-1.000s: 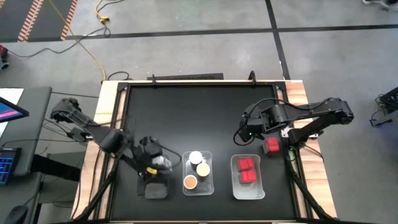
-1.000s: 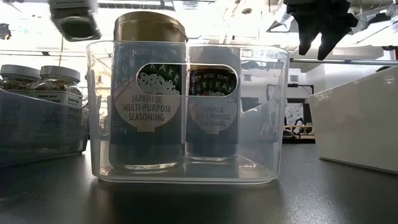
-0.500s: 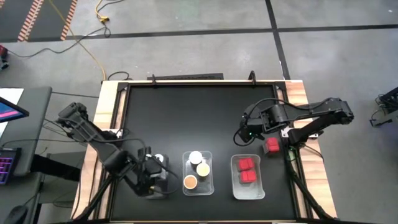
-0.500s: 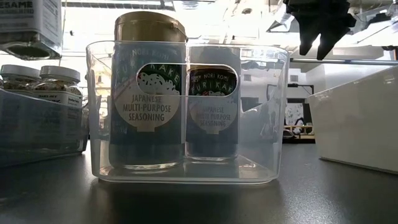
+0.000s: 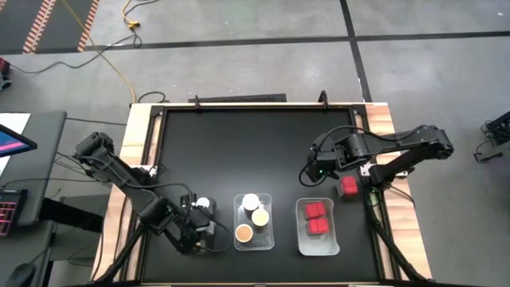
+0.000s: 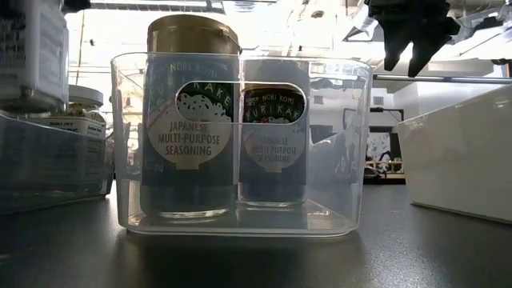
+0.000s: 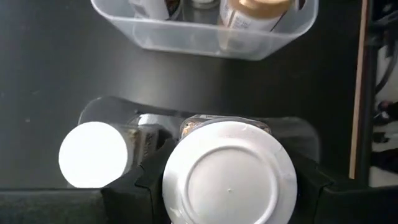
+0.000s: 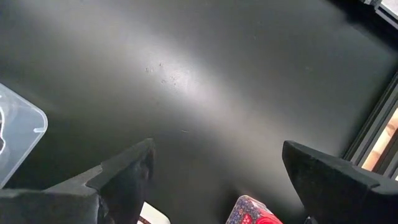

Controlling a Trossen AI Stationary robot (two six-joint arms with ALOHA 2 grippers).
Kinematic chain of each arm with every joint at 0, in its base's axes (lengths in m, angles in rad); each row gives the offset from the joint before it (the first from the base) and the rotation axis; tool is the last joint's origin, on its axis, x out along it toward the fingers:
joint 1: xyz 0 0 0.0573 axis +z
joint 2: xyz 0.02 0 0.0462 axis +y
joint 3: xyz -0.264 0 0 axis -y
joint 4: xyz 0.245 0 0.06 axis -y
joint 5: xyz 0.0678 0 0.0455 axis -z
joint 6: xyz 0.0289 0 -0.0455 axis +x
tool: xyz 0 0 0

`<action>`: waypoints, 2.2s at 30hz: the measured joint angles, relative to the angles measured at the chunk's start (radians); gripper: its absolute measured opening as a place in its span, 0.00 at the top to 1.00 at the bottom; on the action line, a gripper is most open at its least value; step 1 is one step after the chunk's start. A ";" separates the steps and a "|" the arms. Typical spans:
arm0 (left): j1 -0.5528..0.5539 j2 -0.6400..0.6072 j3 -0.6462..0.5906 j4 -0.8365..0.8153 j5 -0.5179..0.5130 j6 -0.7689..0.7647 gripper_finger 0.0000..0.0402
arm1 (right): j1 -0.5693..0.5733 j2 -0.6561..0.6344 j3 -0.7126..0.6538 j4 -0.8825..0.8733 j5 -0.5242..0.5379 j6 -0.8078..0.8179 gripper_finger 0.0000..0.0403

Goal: Sort spices by type
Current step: Put the white seasoning bottle into the black bin

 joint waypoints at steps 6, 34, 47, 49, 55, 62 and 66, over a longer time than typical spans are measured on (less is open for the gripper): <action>0.011 -0.003 -0.051 0.008 0.028 0.025 0.51 | 0.000 0.000 0.000 -0.001 0.000 0.008 0.06; 0.064 -0.003 -0.229 0.185 0.096 0.065 0.51 | 0.000 0.000 0.000 0.000 0.000 0.009 0.06; 0.067 -0.003 -0.255 0.205 0.095 0.099 0.47 | 0.000 0.000 0.000 0.000 0.000 0.010 0.06; 0.067 -0.003 -0.255 0.205 0.093 0.104 0.49 | 0.000 0.000 0.000 0.001 0.000 0.010 0.06; 0.068 -0.003 -0.255 0.204 0.090 0.117 0.50 | 0.000 0.000 0.000 0.008 0.000 0.010 0.06; 0.068 -0.003 -0.255 0.200 0.076 0.139 0.48 | 0.000 0.000 0.000 0.008 0.000 0.010 0.06; 0.068 -0.003 -0.255 0.200 0.076 0.152 0.48 | 0.000 0.000 0.000 0.008 0.000 0.010 0.06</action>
